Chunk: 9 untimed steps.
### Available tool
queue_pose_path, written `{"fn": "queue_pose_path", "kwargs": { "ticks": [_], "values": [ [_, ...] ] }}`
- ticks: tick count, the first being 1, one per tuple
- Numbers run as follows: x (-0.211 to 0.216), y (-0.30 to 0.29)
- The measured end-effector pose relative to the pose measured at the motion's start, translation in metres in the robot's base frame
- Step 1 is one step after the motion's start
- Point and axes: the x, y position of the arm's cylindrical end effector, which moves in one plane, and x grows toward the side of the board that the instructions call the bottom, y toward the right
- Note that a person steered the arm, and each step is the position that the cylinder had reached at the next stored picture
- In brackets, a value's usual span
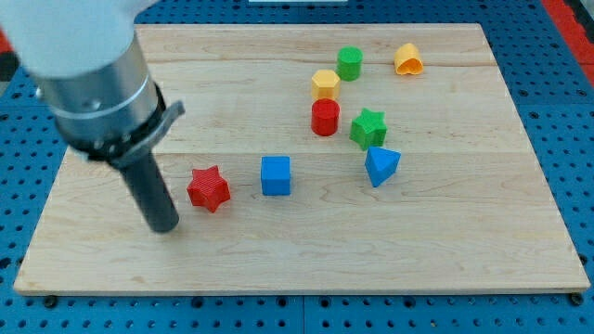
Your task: Place the red star to the left side of the blue cube
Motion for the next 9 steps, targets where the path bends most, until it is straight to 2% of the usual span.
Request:
{"fn": "queue_pose_path", "kwargs": {
  "ticks": [1,2,3,7,9],
  "values": [
    [-0.010,0.006],
    [-0.039,0.013],
    [-0.044,0.016],
    [-0.046,0.099],
    [-0.044,0.105]
  ]
}}
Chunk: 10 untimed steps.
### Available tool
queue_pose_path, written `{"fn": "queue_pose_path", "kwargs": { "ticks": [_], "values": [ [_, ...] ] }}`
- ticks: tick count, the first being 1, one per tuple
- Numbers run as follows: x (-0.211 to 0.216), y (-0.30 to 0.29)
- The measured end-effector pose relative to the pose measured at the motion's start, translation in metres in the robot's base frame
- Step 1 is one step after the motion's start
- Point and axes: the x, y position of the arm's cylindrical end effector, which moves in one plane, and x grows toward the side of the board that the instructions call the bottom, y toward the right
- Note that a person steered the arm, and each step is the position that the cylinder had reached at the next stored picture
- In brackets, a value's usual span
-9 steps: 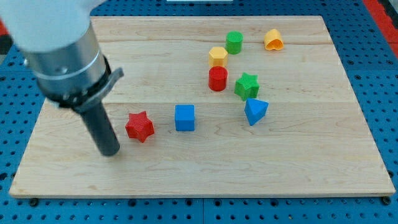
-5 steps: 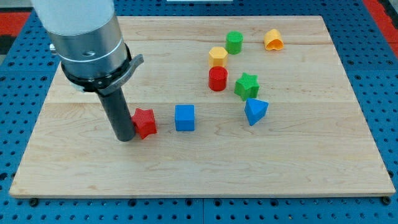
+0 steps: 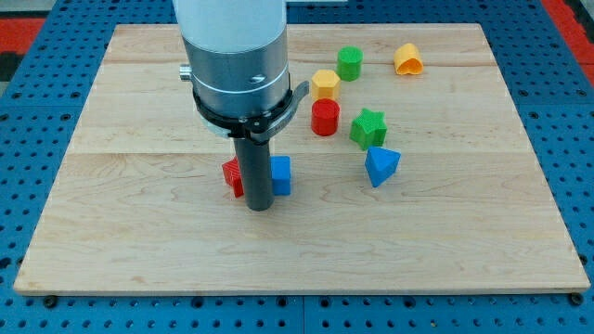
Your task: Place the red star to the left side of the blue cube
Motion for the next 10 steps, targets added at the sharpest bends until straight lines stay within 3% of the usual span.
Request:
{"fn": "queue_pose_path", "kwargs": {
  "ticks": [4,6,7,9,10],
  "values": [
    [-0.021,-0.017],
    [-0.017,0.040],
    [0.039,0.025],
    [-0.011,-0.113],
    [-0.028,-0.138]
  ]
}}
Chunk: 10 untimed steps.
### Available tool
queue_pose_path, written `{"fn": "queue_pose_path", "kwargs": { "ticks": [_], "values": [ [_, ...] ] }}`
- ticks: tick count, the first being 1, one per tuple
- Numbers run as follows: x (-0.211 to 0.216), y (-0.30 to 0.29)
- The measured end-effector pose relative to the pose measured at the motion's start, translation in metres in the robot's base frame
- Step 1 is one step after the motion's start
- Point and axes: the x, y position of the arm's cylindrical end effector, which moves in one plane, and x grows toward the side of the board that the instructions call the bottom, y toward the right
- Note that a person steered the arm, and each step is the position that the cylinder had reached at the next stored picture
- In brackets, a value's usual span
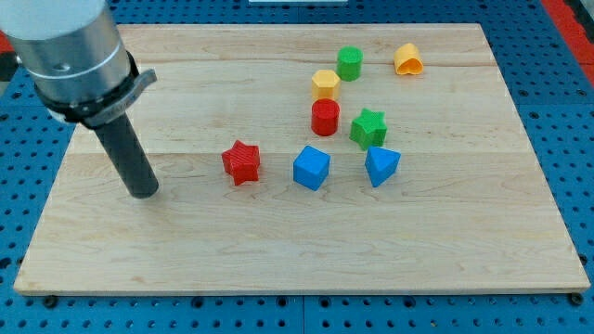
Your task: Place the red star to the left side of the blue cube
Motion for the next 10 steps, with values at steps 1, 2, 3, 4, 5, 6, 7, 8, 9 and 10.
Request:
{"fn": "queue_pose_path", "kwargs": {
  "ticks": [1,2,3,4,5,6,7,8,9,10],
  "values": [
    [-0.037,0.018],
    [-0.058,0.045],
    [-0.077,0.088],
    [-0.079,0.107],
    [-0.076,0.107],
    [-0.050,0.107],
    [-0.048,0.105],
    [-0.106,0.100],
    [-0.171,0.108],
    [-0.231,0.095]
  ]
}}
